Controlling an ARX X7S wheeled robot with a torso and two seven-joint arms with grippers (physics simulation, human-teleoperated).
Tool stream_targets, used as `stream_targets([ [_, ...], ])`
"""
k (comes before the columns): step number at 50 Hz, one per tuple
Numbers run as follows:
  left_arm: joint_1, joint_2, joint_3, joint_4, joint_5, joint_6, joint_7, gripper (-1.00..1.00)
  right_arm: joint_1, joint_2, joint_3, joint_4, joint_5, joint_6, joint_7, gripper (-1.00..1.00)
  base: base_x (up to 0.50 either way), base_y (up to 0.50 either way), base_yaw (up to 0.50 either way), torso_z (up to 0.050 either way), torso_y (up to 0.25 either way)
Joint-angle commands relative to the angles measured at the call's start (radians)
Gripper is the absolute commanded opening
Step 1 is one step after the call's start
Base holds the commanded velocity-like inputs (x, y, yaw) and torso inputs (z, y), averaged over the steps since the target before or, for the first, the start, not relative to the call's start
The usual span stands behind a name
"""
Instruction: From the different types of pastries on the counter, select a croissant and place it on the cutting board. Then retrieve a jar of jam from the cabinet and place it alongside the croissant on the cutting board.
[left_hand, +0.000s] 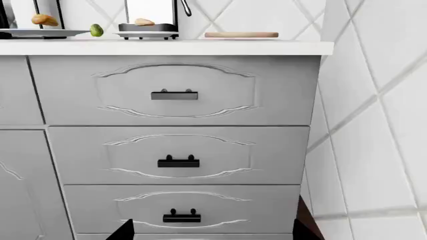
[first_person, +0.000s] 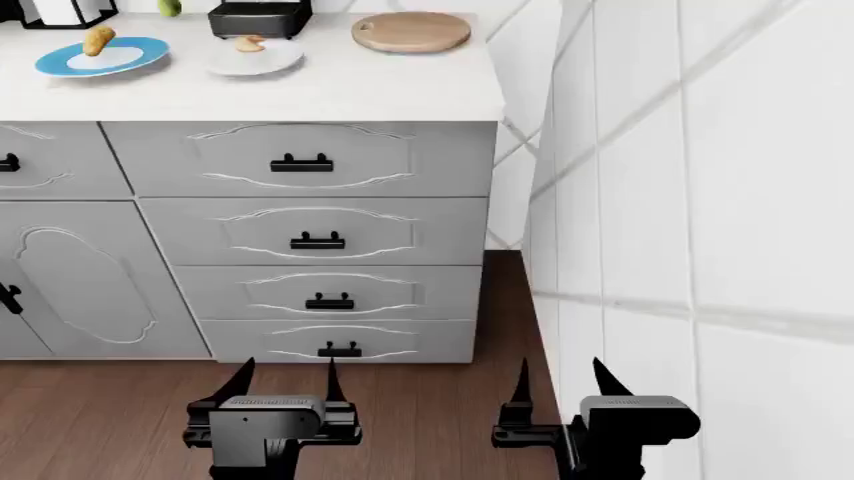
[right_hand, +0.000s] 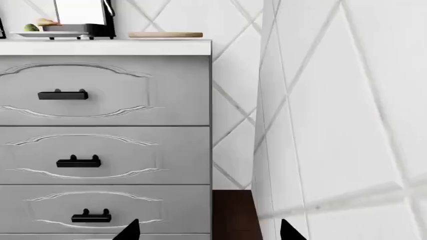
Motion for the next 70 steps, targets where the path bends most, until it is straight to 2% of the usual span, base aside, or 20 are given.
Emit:
stream_targets([
  [1, -0.001, -0.015, 0.019, 0.003, -0.008, -0.008, -0.026, 1.00, 0.004, 0.016, -0.026, 0.005, 0.009, 0.010, 0.018, 1.00, 0.00, 0.00, 0.00, 0.000, 0.000],
  [9, -0.009, -0.041, 0.042, 0.013, -0.044, -0.044, -0.052, 1.00, 0.000, 0.043, -0.060, -0.009, 0.018, 0.026, 0.052, 1.00, 0.00, 0.00, 0.00, 0.000, 0.000],
  [15, -0.003, -0.061, 0.069, 0.005, -0.057, -0.007, -0.038, 1.00, 0.001, 0.058, -0.086, -0.014, -0.007, 0.031, 0.079, 1.00, 0.01, 0.47, 0.00, 0.000, 0.000],
  [20, 0.000, -0.079, 0.085, 0.001, -0.088, 0.016, -0.004, 1.00, 0.000, 0.067, -0.101, -0.019, -0.009, 0.039, 0.087, 1.00, 0.02, 0.50, 0.00, 0.046, 0.000],
  [34, -0.041, -0.107, 0.085, 0.020, -0.148, -0.070, -0.002, 1.00, 0.009, 0.083, -0.119, -0.028, 0.024, 0.043, 0.093, 1.00, 0.13, 0.50, 0.00, 0.050, 0.000],
  [37, -0.113, -0.123, 0.069, 0.058, -0.167, -0.175, -0.020, 1.00, 0.061, 0.094, -0.114, -0.080, 0.034, 0.133, 0.092, 1.00, 0.28, 0.50, 0.00, 0.050, 0.000],
  [43, -0.419, -0.160, 0.049, 0.098, -0.260, -0.586, -0.021, 1.00, 0.349, 0.134, -0.117, -0.214, 0.015, 0.530, 0.081, 1.00, 0.35, 0.46, 0.00, 0.030, 0.000],
  [50, -0.681, -0.180, 0.106, 0.064, -0.227, -0.810, -0.067, 1.00, 0.696, 0.152, -0.109, -0.120, 0.044, 0.855, 0.040, 1.00, 0.39, 0.40, 0.00, 0.000, 0.000],
  [58, -1.053, -0.165, 0.152, -0.159, -0.178, -0.998, -0.109, 1.00, 1.051, 0.163, -0.130, 0.031, 0.020, 1.078, 0.049, 1.00, 0.40, 0.39, 0.00, 0.000, 0.000],
  [63, -1.101, -0.169, 0.118, -0.068, -0.208, -1.096, -0.112, 1.00, 1.130, 0.165, -0.158, -0.032, 0.008, 1.158, 0.055, 1.00, 0.41, 0.38, 0.00, 0.000, 0.000],
  [70, -1.130, -0.163, 0.106, -0.057, -0.221, -1.106, -0.114, 1.00, 1.119, 0.185, -0.165, -0.050, -0.019, 1.134, 0.088, 1.00, 0.48, 0.15, 0.00, 0.000, 0.000],
])
